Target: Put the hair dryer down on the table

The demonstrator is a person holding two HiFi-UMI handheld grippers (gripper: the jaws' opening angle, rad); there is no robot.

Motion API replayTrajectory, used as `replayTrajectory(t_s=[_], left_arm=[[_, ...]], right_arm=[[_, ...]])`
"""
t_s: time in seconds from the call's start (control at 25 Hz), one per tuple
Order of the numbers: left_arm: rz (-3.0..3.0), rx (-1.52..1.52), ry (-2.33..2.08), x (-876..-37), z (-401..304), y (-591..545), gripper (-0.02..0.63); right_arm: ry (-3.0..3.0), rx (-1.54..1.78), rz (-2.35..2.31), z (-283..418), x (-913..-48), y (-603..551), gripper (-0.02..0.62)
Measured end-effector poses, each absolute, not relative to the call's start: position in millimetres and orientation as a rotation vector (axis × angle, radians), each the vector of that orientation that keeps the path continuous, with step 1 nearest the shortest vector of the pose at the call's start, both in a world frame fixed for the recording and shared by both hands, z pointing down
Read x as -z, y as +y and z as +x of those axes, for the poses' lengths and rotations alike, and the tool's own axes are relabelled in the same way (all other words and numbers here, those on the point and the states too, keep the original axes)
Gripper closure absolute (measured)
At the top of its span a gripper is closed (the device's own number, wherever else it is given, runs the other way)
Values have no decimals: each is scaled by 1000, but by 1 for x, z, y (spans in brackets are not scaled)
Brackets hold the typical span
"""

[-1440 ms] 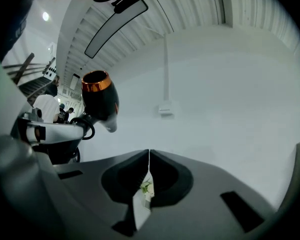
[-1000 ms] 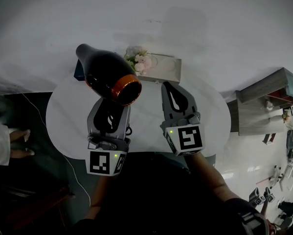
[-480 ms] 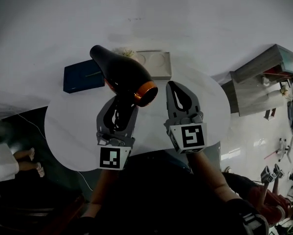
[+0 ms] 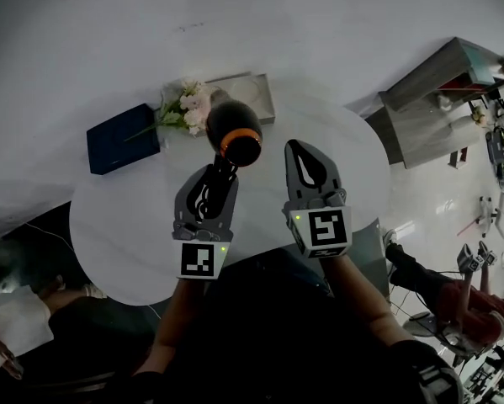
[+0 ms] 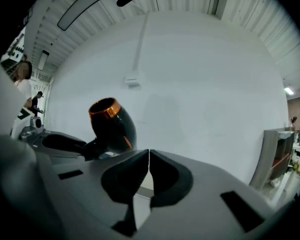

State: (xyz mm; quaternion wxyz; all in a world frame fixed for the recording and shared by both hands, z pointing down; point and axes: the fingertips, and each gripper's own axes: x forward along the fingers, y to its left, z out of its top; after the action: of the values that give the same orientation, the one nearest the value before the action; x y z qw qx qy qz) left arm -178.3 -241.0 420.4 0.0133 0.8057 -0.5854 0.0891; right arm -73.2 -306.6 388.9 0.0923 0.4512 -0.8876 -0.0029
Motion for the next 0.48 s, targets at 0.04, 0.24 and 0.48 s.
replayTrajectory(t_s=[0.04,0.24,0.48], left_arm=[[2506,-288,-1803,-428,-176,-242,435],[2518,-385,-1685,-472,-158,-243,456],[2574,-453,-1533,-510,-142,-236,457]], right_arm=[[-2630,6,1342,-72,-392,-306,583],[-2592,-7,1338,-68,-409,-306,583],[-2533,-45,1373,-54,-424,-302,583]])
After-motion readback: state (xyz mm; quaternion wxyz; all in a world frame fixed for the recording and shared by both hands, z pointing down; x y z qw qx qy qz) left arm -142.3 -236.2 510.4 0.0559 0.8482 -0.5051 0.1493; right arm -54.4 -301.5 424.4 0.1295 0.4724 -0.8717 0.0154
